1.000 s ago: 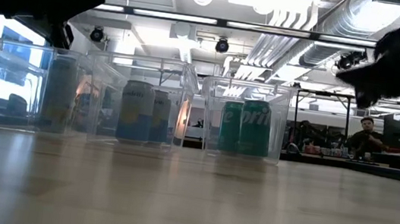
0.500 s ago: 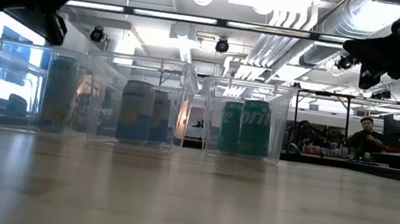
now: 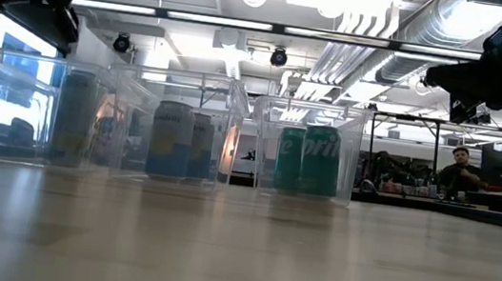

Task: Sort soda cans
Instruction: Return to Home Position

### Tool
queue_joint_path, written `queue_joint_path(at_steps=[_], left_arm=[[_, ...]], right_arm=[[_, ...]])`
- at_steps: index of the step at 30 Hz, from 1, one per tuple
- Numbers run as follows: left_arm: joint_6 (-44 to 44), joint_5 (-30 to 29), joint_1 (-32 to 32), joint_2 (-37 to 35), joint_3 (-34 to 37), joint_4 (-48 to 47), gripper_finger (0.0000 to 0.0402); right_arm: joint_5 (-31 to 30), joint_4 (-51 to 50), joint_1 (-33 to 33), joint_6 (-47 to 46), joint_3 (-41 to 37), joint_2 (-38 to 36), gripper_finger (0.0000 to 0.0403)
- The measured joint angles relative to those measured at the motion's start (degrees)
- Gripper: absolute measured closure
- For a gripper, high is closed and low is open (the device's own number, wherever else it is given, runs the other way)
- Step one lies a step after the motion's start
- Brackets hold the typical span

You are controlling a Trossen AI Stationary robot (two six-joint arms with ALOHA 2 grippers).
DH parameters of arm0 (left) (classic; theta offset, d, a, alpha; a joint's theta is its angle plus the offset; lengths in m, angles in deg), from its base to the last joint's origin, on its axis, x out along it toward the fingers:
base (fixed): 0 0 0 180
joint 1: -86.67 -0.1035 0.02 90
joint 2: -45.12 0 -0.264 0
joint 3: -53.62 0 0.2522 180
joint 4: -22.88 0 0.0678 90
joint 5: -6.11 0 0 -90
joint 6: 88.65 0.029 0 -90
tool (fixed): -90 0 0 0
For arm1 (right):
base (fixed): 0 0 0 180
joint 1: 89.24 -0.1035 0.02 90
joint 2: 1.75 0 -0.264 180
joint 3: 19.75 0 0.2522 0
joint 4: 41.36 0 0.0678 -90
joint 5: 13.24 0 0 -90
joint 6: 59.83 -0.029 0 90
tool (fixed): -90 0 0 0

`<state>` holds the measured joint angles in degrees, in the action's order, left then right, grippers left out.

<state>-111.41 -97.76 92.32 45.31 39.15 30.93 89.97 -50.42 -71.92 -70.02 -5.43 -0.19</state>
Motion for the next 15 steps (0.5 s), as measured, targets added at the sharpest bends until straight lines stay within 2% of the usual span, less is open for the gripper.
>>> queue_joint_path(at_steps=[2,6,10,15], left_arm=[[7.5,2.5,-0.6,0.0,0.0,-3.8,0.0401],[18.7,6.1,-1.2,0.0,0.0,-20.1,0.0401],[29.1,7.8,-1.6,0.0,-0.1,-20.1,0.0401],[31.2,6.8,-1.9,1.1,-0.1,-19.3,0.0402]], right_arm=[[0.0,-0.3,0.0,0.0,0.0,-0.1,0.0402],[0.0,-0.8,0.0,0.0,0.0,0.0,0.0402],[0.0,-1.9,0.0,0.0,0.0,0.0,0.0402],[-0.2,-2.0,0.0,0.0,0.0,0.3,0.0402]])
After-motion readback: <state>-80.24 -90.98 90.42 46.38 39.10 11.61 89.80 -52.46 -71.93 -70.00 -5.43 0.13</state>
